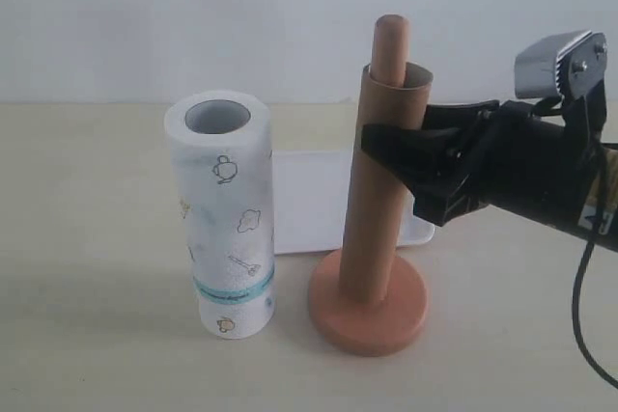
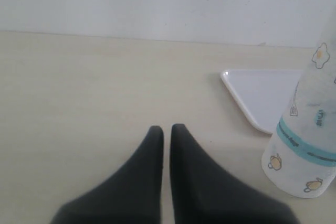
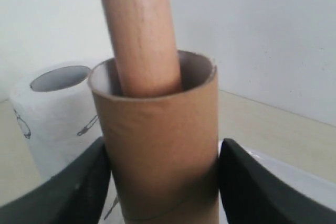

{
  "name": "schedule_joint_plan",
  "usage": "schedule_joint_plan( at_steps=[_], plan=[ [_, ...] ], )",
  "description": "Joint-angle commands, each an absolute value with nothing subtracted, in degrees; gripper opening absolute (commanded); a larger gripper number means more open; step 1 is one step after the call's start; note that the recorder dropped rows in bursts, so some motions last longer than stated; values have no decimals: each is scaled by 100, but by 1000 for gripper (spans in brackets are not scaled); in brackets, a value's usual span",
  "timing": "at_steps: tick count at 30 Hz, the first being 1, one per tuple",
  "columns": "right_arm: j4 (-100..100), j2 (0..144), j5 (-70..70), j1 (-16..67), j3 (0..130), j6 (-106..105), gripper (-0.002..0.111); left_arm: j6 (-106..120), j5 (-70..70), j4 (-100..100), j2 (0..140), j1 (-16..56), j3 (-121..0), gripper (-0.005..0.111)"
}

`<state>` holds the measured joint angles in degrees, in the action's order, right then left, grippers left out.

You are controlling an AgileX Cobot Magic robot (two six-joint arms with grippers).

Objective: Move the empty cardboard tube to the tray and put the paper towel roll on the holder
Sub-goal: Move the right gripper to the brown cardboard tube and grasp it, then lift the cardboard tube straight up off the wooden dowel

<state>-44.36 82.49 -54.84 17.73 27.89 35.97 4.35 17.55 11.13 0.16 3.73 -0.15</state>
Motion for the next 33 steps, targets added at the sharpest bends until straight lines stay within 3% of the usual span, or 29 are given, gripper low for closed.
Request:
schedule_joint_plan(
  at_steps=[1,15,26,33],
  plan=[
    [-4608,8166,-5580,1794,2887,3606,0,457,1759,1136,0,356,0,4],
    [-6967,7321,-4082,1794,4693,6250,0,457,1759,1136,0,356,0,4],
    [-8447,6728,-3919,1794,6362,7882,0,457,1759,1136,0,356,0,4],
    [-8974,6352,-2426,1766,6910,8122,0,457,1759,1136,0,356,0,4]
  ],
)
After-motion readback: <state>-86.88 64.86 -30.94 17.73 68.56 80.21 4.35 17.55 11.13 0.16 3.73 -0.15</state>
